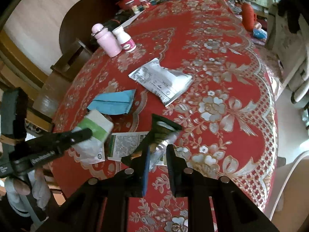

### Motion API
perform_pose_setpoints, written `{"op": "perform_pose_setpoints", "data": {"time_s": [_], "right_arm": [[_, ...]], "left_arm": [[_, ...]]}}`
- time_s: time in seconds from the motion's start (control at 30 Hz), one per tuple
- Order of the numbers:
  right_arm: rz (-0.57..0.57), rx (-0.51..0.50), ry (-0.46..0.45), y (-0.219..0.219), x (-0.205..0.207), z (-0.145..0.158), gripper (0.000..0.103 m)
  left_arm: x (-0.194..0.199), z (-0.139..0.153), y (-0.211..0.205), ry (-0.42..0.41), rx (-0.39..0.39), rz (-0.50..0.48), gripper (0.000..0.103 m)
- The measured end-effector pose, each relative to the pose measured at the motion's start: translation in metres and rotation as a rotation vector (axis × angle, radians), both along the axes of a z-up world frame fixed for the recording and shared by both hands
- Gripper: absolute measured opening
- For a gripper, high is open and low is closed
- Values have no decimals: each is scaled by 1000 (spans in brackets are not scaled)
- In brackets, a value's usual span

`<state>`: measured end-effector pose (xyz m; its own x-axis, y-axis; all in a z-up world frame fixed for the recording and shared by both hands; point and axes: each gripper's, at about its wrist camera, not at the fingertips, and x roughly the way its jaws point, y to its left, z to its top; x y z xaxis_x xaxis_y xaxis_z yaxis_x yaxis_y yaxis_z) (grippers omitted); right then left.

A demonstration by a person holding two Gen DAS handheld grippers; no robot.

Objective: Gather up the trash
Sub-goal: 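Grasp the green-and-white tube with the left tool while the right tool grasps the dark green snack wrapper, then carry the tube and snack wrapper over the white bucket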

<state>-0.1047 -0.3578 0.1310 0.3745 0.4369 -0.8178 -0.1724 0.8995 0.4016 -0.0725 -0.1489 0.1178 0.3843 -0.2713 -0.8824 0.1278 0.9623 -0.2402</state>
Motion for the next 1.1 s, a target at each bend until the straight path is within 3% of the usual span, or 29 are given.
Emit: {"op": "perform_pose_setpoints", "data": {"time_s": [0.07,0.1,0.13,0.23,0.5,0.57,0.63,0.7,1.1], "right_arm": [[-20,6,23,-6,0,-3,25],[-36,20,31,-9,0,-4,44],[-45,36,33,-11,0,-5,51],[-48,67,45,-6,1,-5,51],[-43,-14,53,36,13,-20,51],[-46,-46,63,38,15,-26,45],[-53,-21,69,32,13,-29,24],[-70,7,62,20,10,-27,18],[-213,55,1,-61,-18,3,15]], "left_arm": [[-1,6,-1,-15,-7,1,11],[-1,9,-1,-20,-10,1,11],[-2,12,-2,-27,-12,0,11],[-4,16,-3,-42,-4,-4,11],[-3,22,2,-56,-6,-8,11],[-3,22,2,-55,-12,-12,11],[-3,23,0,-56,-17,-22,11],[-3,23,-3,-57,-25,-30,11],[2,35,-68,-77,-66,-161,11]]}}
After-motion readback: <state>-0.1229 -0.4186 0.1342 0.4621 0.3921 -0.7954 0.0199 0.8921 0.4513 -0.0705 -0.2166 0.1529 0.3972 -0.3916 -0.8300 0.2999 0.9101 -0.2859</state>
